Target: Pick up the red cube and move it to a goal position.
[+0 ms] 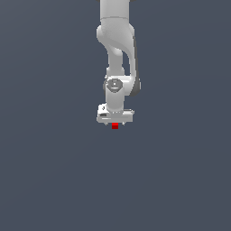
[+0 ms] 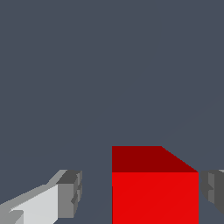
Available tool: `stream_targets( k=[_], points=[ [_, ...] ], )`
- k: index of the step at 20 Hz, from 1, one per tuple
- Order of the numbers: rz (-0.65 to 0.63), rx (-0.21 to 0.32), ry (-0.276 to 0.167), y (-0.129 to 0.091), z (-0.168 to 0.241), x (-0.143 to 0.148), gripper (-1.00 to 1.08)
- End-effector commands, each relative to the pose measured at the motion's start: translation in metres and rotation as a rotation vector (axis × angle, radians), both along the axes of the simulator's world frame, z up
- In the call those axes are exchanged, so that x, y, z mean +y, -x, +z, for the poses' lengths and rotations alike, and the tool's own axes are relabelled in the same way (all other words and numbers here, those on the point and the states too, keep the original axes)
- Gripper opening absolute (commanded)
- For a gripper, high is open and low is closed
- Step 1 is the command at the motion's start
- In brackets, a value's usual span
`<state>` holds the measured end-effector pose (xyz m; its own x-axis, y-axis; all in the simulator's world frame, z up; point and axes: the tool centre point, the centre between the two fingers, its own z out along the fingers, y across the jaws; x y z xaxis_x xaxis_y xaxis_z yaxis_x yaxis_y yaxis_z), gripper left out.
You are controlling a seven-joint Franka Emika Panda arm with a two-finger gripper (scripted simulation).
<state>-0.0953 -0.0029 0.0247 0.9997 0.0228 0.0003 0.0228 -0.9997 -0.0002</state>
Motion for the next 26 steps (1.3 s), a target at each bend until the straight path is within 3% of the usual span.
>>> stream_targets(
  k=[1, 2, 3, 17, 26],
  points=[
    [0.001, 0.0, 0.0, 0.002, -0.004, 0.0, 1.0],
    [0.001, 0.0, 0.0, 0.002, -0.004, 0.0, 1.0],
    [0.001, 0.0, 0.0, 0.002, -0.004, 0.0, -1.0],
    [0.001, 0.0, 0.0, 0.001, 0.0, 0.0, -1.0],
    [0.001, 0.0, 0.0, -0.012, 0.039, 0.001, -1.0]
  ],
)
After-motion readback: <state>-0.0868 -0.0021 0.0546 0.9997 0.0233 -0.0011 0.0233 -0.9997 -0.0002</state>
